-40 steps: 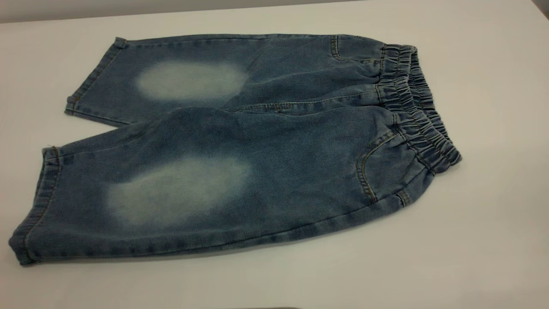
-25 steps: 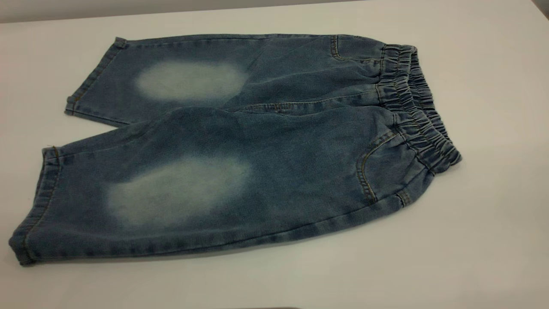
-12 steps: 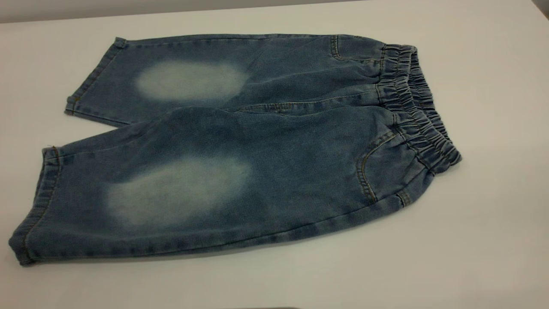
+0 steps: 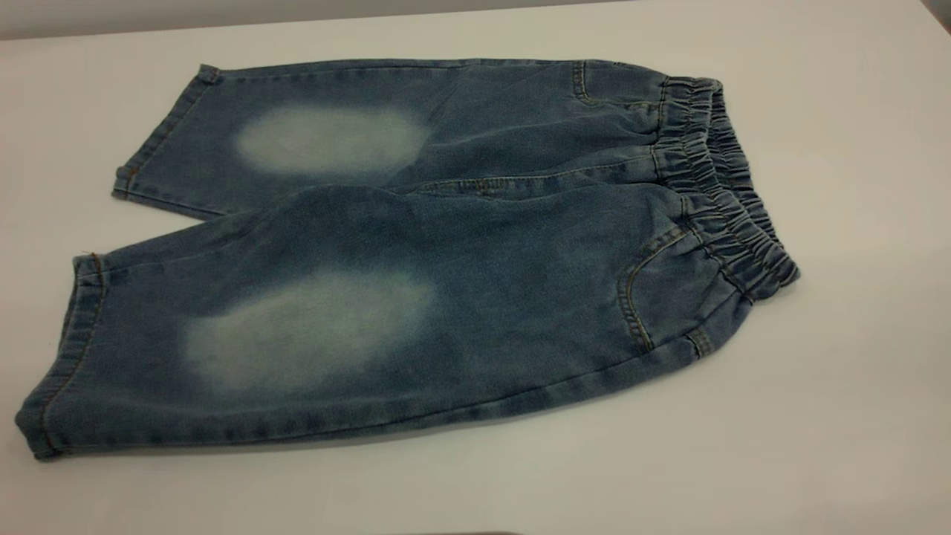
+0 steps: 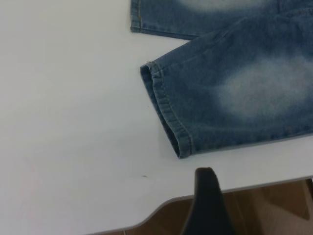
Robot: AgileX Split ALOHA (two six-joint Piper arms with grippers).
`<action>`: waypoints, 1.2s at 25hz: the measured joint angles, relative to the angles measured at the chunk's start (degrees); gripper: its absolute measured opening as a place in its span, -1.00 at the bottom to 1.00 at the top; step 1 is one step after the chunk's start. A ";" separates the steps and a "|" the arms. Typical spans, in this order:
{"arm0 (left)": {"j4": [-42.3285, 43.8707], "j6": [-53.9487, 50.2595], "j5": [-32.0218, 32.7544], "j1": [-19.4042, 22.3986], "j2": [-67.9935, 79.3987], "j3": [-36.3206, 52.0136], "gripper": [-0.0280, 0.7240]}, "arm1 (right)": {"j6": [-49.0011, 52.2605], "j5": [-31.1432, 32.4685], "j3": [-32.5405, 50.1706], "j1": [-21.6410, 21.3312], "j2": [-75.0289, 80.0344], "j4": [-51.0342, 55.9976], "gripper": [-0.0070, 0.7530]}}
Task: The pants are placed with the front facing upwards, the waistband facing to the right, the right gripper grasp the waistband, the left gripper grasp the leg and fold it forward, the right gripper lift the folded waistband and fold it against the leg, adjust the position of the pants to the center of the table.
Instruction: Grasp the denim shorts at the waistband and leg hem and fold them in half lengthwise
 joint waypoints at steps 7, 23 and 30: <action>0.00 0.00 0.00 0.00 0.00 0.00 0.31 | 0.00 -2.77 0.00 0.00 0.00 -1.03 0.21; 0.00 -4.30 -12.34 0.00 27.88 -11.06 0.31 | -9.71 -14.60 -5.21 0.00 33.57 6.42 0.21; -3.93 2.60 -15.09 0.00 45.71 -11.11 0.31 | -17.15 -23.39 -5.26 0.00 51.53 20.95 0.21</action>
